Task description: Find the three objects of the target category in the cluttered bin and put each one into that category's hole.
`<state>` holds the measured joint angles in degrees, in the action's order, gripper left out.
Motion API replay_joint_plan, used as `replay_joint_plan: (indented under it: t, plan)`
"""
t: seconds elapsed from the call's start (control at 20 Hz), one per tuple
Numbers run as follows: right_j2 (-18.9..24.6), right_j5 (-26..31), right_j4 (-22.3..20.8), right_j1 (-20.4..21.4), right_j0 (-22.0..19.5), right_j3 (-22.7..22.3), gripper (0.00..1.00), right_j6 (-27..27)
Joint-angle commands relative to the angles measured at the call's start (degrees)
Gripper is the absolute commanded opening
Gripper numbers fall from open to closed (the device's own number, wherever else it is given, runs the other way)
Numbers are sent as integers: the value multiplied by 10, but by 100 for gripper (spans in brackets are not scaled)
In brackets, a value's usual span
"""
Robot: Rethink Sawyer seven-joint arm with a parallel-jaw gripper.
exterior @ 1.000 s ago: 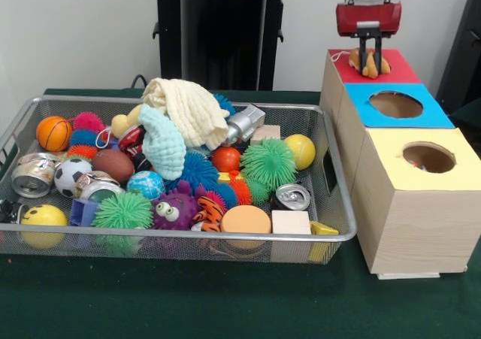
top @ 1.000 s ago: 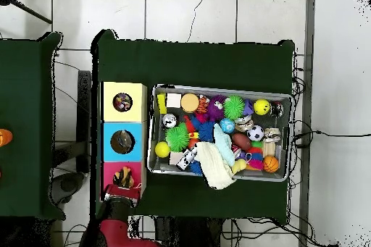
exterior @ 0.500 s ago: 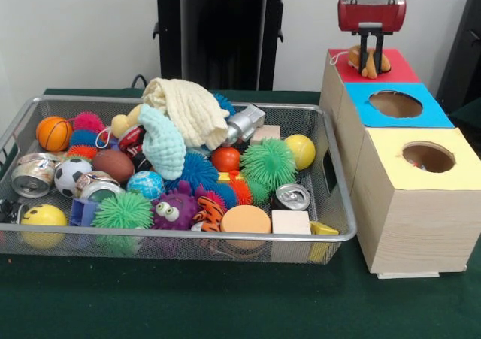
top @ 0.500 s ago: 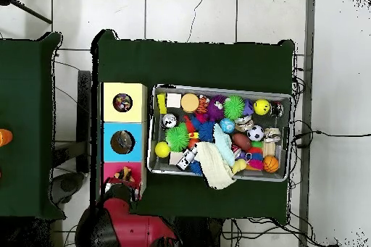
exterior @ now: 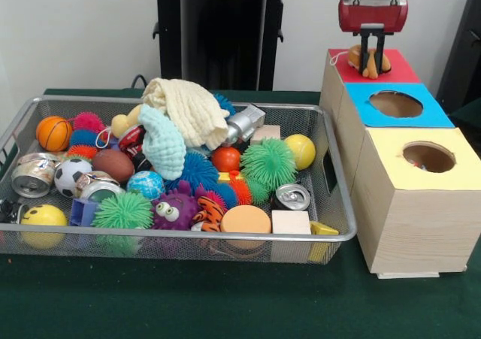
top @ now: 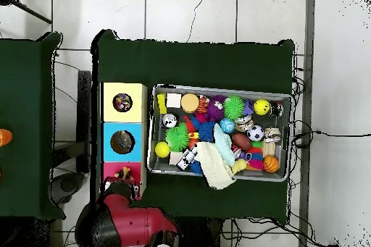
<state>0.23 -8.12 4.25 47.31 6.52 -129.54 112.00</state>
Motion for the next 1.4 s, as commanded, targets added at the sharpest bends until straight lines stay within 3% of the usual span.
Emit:
replay_joint_plan:
  t: [0.05, 0.5, 0.8, 1.0, 1.4]
  plan:
    - [22, 204, 3, -40, 57, 40, 0, 28]
    - [19, 272, 53, -61, 133, 94, 0, 91]
    - [-8, 260, 72, -77, 165, 105, 0, 103]
    - [4, 235, 40, -94, 109, 93, 0, 48]
    - [-34, 256, -44, -75, 50, 95, 0, -18]
